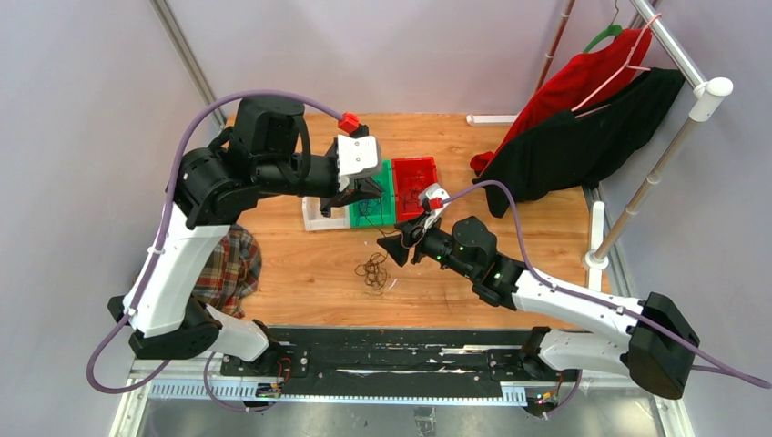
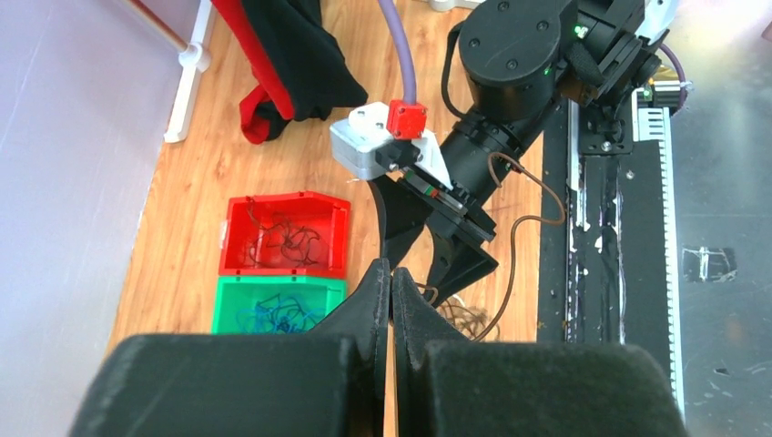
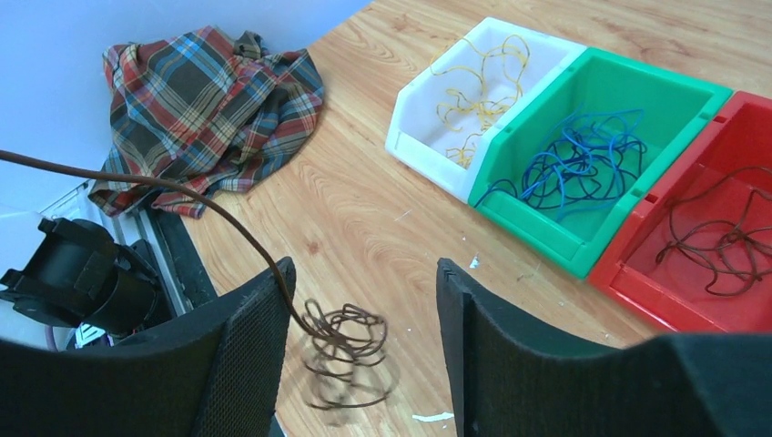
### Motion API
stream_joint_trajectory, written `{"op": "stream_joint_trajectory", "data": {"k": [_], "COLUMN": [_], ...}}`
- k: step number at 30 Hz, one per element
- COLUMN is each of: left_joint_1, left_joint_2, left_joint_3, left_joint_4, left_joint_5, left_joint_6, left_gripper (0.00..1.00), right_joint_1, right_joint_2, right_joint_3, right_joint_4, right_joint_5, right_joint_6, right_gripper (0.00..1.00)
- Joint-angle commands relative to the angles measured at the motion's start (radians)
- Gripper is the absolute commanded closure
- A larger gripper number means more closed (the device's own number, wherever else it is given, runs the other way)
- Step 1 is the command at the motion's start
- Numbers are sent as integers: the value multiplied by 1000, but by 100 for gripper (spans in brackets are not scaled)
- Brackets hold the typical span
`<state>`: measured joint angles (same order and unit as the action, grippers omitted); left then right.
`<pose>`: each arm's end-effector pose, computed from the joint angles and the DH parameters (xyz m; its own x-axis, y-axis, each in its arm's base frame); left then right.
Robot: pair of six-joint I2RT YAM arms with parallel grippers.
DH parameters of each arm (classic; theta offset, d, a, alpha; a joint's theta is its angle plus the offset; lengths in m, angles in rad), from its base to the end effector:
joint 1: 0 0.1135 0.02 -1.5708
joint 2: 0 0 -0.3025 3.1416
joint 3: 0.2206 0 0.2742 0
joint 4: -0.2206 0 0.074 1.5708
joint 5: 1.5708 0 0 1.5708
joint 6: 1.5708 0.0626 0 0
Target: Untangle the cables
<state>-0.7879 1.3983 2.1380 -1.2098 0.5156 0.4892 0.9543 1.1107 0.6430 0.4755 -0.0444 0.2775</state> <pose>0.1473 -0.1918 0.5780 0.1535 0.4254 -0.8919 0.9682 0.1157 0.2218 0.1643 0.2367 0.3185 -0.2260 0.1544 -0.9618 -0.8098 0.5189 0.2736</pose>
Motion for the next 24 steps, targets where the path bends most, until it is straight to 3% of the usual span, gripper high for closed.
{"op": "stream_joint_trajectory", "data": {"k": [1, 5, 8, 12, 24], "left_joint_1": [-8, -8, -9, -8, -8], "left_joint_2": [0, 5, 12, 26, 63], "left_joint_3": [38, 61, 96, 151, 429], "left_joint_4": [23, 23, 23, 23, 29], "left_joint_5": [14, 24, 29, 24, -61], "left_joint_6": [-9, -23, -32, -38, 38], "left_gripper": [100, 100, 100, 100, 100], "right_joint_1": [31, 32, 30, 19, 4], "right_joint_2": [29, 85, 148, 245, 395], "right_joint_3": [51, 68, 75, 53, -124], "right_joint_4": [51, 94, 138, 224, 391], "right_joint_5": [-49, -55, -42, -37, -40], "right_joint_6": [7, 30, 62, 121, 221], "right_gripper": [44, 52, 66, 77, 81]}}
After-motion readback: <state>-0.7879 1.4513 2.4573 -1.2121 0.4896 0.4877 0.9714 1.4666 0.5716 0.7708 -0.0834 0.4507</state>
